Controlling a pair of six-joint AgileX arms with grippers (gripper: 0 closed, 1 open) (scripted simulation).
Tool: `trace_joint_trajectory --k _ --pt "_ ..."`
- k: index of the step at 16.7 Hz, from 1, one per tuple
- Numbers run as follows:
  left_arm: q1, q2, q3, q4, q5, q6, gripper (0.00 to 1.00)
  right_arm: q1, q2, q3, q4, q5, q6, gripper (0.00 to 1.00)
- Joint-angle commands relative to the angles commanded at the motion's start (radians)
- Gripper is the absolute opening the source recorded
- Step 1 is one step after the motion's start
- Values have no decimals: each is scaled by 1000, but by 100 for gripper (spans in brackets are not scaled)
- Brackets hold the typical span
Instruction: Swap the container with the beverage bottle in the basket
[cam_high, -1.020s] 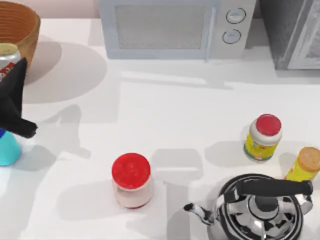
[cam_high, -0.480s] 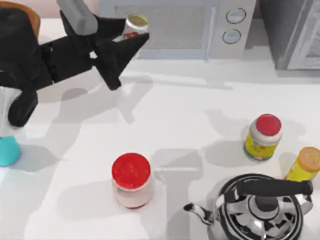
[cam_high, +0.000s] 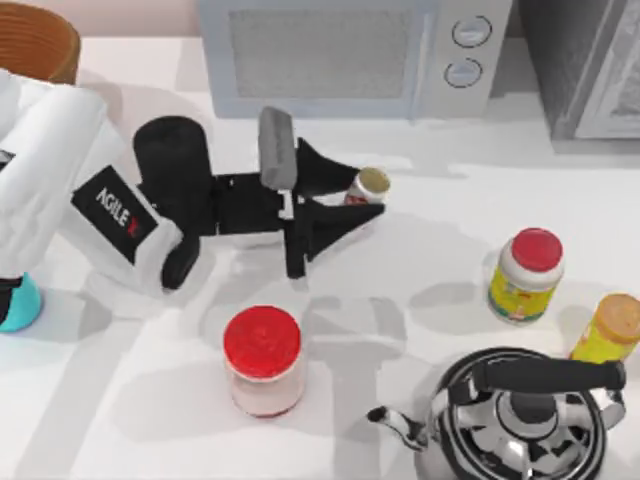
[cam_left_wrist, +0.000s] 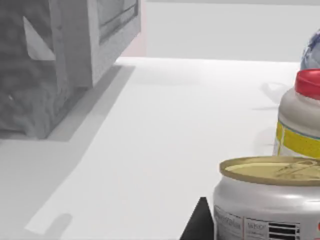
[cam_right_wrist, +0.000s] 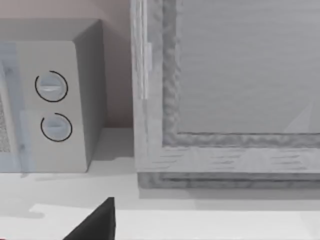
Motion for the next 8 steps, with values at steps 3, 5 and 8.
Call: trace_joint_trajectory --k 3,5,8 --pt "-16 110 53 59 53 1 0 0 0 0 0 0 0 100" --pt "-19 130 63 70 63 1 0 0 0 0 0 0 0 100" --pt "-19 130 63 70 63 1 0 0 0 0 0 0 0 100"
